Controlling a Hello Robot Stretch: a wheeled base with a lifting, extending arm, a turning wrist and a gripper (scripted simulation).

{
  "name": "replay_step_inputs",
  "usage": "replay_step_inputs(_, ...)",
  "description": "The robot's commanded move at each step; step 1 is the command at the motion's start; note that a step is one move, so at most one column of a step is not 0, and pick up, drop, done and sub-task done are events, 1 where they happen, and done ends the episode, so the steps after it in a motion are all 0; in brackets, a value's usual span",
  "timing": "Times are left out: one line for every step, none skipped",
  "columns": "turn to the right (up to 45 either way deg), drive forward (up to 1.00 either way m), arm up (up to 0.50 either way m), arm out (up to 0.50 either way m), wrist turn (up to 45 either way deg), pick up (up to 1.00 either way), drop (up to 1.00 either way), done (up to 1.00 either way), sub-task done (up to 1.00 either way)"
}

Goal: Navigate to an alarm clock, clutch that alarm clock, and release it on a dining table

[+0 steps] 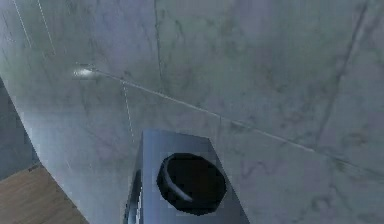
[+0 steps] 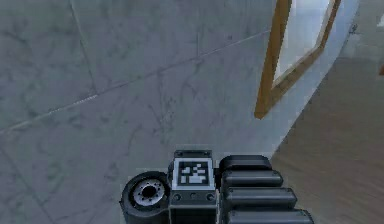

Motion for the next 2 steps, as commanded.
replay_step_inputs(-45.0, 0.0, 0.0, 0.0, 0.0, 0.0, 0.0, 0.0, 0.0)
replay_step_inputs(0.0, 0.45, 0.0, 0.0, 0.0, 0.0, 0.0, 0.0, 0.0)
